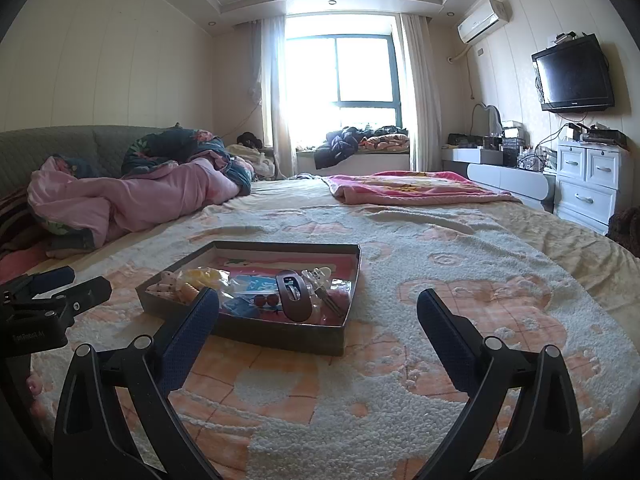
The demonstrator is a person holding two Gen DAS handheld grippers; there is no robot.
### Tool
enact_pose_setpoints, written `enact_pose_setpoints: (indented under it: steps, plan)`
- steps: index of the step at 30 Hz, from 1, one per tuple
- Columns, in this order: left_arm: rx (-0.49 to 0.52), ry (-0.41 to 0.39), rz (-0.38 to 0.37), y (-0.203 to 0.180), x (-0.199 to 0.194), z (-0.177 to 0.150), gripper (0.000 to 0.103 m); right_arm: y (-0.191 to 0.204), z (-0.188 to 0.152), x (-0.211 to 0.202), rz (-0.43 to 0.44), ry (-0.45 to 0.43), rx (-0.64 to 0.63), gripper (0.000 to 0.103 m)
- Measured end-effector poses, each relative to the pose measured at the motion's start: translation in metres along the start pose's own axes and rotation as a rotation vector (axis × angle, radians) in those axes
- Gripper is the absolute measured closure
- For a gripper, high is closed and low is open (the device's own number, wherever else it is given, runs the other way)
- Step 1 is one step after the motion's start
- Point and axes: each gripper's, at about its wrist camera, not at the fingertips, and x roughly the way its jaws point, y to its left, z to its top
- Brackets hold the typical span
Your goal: Organize jewelry
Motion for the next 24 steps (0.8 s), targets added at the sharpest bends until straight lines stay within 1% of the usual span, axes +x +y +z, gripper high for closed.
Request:
enact_pose_setpoints:
  steps: [24]
  plan:
    - [-0.001, -0.010, 0.005, 0.0047, -0.0007, 0.0041, 0.011, 0.0007, -0.0038, 0.0015, 0.008, 0.013, 0.000, 0.006]
